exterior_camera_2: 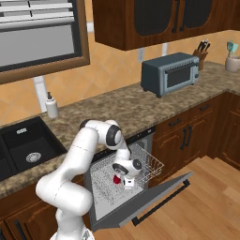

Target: Pick up the cup and bowl from the counter, place them in the dishwasher, and close the dishwasher door.

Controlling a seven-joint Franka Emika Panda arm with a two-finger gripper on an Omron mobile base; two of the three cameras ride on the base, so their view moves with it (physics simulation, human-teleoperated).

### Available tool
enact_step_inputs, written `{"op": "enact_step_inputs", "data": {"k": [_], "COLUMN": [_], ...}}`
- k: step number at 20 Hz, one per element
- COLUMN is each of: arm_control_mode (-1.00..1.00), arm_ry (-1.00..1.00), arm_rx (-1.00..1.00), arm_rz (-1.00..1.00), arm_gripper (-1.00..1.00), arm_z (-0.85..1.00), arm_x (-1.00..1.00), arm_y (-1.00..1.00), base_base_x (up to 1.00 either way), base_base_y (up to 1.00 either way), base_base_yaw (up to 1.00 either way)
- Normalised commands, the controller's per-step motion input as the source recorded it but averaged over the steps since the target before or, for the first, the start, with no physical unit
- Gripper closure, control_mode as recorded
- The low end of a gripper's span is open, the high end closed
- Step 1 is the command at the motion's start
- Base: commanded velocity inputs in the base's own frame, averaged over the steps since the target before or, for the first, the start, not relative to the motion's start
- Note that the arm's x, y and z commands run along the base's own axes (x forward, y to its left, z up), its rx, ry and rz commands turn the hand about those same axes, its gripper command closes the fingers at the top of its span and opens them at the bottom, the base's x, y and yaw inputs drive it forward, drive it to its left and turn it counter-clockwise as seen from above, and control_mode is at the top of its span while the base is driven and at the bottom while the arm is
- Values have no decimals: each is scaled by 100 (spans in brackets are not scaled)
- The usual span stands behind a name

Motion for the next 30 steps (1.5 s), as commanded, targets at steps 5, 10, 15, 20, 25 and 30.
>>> {"op": "enact_step_inputs", "data": {"k": [5, 10, 15, 20, 25, 30], "arm_control_mode": [-100, -100, -100, -100, -100, -100], "arm_ry": [-2, -12, -21, -9, 0, 4], "arm_rx": [0, 2, 11, 15, 22, 20], "arm_rz": [0, 0, 0, 0, 0, 0], "arm_gripper": [-100, -100, -100, -100, -100, -100], "arm_z": [-17, 42, 100, 100, 95, 42], "arm_x": [-11, -48, -58, -50, -42, -29], "arm_y": [0, -14, -30, -75, -100, -100], "base_base_x": [0, 0, 0, 0, 0, 0], "base_base_y": [0, 0, 0, 0, 0, 0], "base_base_yaw": [0, 0, 0, 0, 0, 0]}}
